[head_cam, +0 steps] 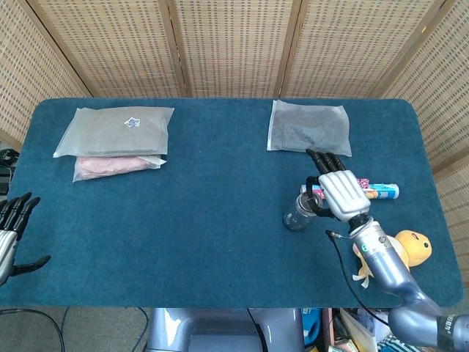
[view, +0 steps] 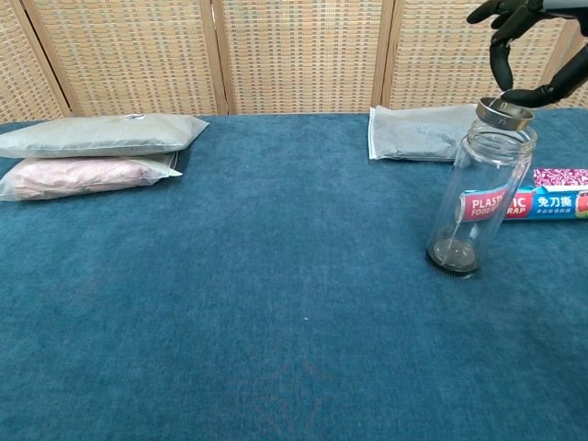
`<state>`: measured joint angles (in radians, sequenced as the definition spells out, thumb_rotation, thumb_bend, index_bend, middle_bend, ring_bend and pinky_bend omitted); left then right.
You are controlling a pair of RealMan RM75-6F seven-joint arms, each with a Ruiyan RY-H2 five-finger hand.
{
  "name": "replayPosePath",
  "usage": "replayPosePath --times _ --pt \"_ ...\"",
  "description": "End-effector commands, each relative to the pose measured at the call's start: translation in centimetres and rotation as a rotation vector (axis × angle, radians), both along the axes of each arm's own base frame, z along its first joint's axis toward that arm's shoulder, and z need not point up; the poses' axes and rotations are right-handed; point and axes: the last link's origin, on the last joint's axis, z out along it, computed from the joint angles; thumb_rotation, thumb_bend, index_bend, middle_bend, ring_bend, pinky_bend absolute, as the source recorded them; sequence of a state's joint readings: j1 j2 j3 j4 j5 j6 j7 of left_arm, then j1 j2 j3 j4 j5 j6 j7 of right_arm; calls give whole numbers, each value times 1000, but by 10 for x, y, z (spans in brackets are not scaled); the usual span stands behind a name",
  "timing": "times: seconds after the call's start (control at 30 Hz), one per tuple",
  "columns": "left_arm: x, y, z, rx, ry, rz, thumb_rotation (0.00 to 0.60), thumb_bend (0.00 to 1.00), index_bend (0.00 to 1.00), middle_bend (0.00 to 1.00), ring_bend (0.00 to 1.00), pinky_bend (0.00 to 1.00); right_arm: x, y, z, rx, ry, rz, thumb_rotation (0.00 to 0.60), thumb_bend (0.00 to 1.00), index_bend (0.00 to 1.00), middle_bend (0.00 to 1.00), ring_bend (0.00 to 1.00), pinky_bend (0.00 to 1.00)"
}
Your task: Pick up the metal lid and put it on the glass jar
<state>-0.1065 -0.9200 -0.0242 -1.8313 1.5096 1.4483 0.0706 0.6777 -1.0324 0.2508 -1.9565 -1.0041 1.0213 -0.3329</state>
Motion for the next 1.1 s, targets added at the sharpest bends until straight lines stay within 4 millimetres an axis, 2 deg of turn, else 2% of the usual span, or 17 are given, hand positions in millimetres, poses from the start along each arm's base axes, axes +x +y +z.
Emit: replayPosePath --times 0.03,0.6,0.67,0.73,0.8,0.9,0.97,1.1 --pt "0 0 0 0 0 0 600 70 0 0 0 0 -2 1 -1 2 13 3 600 724 672 0 0 0" --pt "-1 0 -1 -3 3 1 600 70 0 0 0 0 -13 -2 -6 -5 65 -13 600 724 652 0 0 0" --pt "-1 0 -1 -3 3 1 600 71 0 0 0 0 -14 -2 -6 -4 68 -12 600 724 529 0 0 0" --pt "0 1 -1 -3 4 1 600 71 0 0 0 0 -14 -1 -7 5 70 -10 600 706 355 0 0 0" --pt "0 1 -2 -3 5 1 600 71 0 0 0 0 -14 0 -6 12 71 -8 600 612 195 0 0 0" --pt "0 1 -2 -4 6 3 600 71 0 0 0 0 -14 1 -4 15 78 -2 600 509 35 0 0 0" --pt "0 1 -2 -3 6 3 600 71 0 0 0 0 -14 1 -4 15 80 1 600 479 1 0 0 0" --pt "-1 1 -1 -2 5 3 600 71 0 0 0 0 -12 2 -2 10 79 4 600 461 0 0 0 0"
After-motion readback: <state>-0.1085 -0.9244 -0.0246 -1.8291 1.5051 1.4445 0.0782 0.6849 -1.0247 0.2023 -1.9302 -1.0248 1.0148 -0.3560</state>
